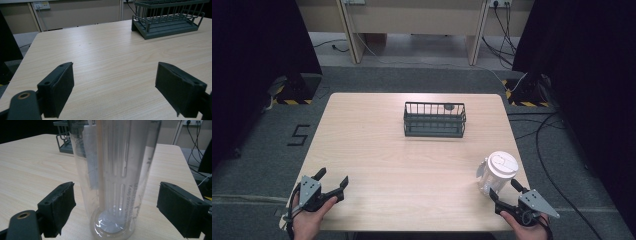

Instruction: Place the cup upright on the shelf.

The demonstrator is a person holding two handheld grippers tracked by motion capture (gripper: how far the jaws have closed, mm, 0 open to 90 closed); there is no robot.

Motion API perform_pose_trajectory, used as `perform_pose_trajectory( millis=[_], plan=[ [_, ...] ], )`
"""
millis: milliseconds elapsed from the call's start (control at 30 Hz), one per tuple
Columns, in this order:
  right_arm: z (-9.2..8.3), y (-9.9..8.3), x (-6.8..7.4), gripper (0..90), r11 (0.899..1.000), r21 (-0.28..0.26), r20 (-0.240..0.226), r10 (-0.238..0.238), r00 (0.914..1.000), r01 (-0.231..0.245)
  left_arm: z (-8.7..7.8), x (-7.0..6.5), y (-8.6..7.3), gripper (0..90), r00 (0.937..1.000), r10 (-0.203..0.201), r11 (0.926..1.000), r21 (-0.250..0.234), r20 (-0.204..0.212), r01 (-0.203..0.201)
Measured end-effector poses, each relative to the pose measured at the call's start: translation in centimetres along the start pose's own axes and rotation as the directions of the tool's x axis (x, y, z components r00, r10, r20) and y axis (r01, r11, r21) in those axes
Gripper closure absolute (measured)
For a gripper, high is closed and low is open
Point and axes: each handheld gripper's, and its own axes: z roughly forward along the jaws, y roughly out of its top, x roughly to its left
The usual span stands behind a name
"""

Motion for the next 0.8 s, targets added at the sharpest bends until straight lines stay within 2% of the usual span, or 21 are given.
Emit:
perform_pose_trajectory(
  millis=[133,433,800],
  plan=[
    [0.8,0.1,0.1,15.4,1.000,0.003,-0.011,0.011,0.9999,-0.011,0.0,0.0,0.0,14.9,1.0000,-0.001,1.0000,0.000,0.000,0.001],
    [2.6,0.5,0.1,13.9,1.000,0.011,-0.015,0.004,0.9999,-0.003,0.0,0.0,0.0,15.0,1.0000,-0.001,1.0000,-0.001,0.003,0.001],
    [3.4,0.5,0.0,15.2,1.000,-0.006,-0.013,0.008,0.9999,-0.008,0.1,0.0,0.0,15.1,1.0000,0.000,1.0000,0.001,0.006,0.000]
  ],
)
